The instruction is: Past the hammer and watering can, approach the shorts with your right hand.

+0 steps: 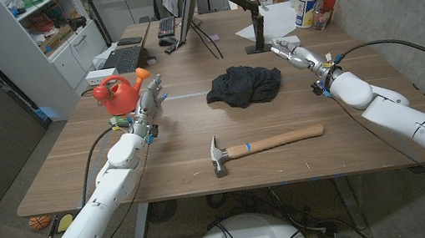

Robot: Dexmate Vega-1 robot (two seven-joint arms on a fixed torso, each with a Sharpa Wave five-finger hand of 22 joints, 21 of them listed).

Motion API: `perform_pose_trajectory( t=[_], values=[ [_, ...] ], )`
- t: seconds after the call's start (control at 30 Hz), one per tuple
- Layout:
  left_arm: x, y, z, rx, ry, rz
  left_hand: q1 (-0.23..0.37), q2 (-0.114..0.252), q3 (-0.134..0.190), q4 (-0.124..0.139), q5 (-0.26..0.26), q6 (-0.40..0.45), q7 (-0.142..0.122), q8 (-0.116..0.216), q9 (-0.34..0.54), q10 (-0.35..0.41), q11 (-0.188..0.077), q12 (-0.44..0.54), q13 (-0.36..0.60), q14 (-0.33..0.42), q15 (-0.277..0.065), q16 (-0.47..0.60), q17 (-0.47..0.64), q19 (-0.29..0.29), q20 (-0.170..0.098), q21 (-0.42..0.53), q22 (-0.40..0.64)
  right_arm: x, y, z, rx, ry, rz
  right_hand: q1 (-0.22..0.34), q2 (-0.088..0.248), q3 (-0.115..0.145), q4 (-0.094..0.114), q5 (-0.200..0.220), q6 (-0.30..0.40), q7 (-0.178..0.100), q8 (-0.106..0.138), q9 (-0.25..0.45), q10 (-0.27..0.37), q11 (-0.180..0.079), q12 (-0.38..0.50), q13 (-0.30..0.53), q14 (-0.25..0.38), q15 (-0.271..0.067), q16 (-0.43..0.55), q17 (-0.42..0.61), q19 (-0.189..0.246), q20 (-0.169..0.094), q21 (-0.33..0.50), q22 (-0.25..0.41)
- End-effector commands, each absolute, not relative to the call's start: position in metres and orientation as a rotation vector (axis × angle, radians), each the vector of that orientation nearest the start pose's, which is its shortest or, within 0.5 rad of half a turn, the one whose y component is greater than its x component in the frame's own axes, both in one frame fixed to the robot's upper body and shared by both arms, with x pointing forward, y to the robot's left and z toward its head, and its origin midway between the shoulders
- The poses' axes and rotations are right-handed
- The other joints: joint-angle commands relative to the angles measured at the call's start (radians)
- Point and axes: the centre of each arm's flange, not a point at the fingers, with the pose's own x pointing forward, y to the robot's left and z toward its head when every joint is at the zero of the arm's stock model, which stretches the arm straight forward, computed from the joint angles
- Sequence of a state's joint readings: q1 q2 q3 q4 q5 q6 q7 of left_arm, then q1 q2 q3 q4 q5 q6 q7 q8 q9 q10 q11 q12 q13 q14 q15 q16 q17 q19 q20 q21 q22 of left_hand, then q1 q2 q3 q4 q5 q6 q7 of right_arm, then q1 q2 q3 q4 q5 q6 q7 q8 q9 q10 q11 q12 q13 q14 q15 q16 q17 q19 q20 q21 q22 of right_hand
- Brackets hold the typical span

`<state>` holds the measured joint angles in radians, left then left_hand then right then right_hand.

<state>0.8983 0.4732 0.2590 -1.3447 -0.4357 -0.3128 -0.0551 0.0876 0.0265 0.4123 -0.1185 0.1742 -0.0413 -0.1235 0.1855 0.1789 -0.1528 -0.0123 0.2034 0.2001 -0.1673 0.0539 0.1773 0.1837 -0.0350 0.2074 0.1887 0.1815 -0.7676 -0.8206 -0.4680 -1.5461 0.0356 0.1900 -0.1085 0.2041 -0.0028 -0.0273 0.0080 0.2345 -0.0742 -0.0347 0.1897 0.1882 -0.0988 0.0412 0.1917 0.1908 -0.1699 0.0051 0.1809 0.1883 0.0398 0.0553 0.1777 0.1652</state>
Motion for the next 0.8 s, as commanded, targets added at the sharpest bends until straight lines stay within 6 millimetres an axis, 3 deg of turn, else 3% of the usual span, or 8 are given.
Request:
perform_pose_trajectory(
  t=[0.03, 0.23, 0.8],
  values=[
    [0.639, 0.295, -0.028, 0.096, -0.666, -0.17, 0.003, -0.005, 0.002, -0.004, 0.002, 0.003, -0.002, 0.001, 0.002, -0.005, -0.002, 0.004, 0.0, -0.014, 0.001, 0.003, 0.004, -0.006, 0.006, -0.002, 0.001, 0.603, -0.283, 0.063, -1.018, -0.791, 0.071, 0.016, -0.003, -0.001, -0.006, 0.001, -0.007, -0.002, 0.004, 0.002, -0.005, -0.005, 0.0, 0.002, -0.012, -0.007, 0.007, 0.002, -0.007, 0.005, 0.002, 0.003],
    [0.639, 0.294, -0.028, 0.109, -0.666, -0.161, 0.001, -0.008, 0.0, -0.003, 0.002, 0.001, -0.002, 0.0, 0.002, -0.005, -0.003, 0.004, 0.0, -0.015, 0.001, 0.004, 0.004, -0.006, 0.006, -0.001, 0.001, 0.601, -0.274, 0.066, -1.157, -0.824, 0.034, 0.023, -0.002, 0.001, -0.01, 0.0, -0.01, -0.004, 0.004, 0.002, -0.006, -0.004, 0.001, 0.002, -0.011, -0.009, 0.008, 0.002, -0.005, 0.005, 0.004, 0.003],
    [0.637, 0.293, -0.027, 0.102, -0.681, -0.152, -0.002, -0.011, -0.003, -0.003, 0.003, 0.001, -0.002, 0.0, 0.002, -0.006, -0.004, 0.005, 0.0, -0.016, 0.002, 0.006, 0.004, -0.007, 0.005, 0.001, 0.001, 0.6, -0.263, 0.071, -1.304, -0.879, 0.003, 0.041, 0.004, 0.007, -0.02, -0.001, -0.011, -0.013, 0.005, 0.003, -0.006, -0.013, 0.003, 0.002, -0.012, -0.014, 0.01, 0.001, -0.007, 0.006, 0.005, 0.003]
  ],
)
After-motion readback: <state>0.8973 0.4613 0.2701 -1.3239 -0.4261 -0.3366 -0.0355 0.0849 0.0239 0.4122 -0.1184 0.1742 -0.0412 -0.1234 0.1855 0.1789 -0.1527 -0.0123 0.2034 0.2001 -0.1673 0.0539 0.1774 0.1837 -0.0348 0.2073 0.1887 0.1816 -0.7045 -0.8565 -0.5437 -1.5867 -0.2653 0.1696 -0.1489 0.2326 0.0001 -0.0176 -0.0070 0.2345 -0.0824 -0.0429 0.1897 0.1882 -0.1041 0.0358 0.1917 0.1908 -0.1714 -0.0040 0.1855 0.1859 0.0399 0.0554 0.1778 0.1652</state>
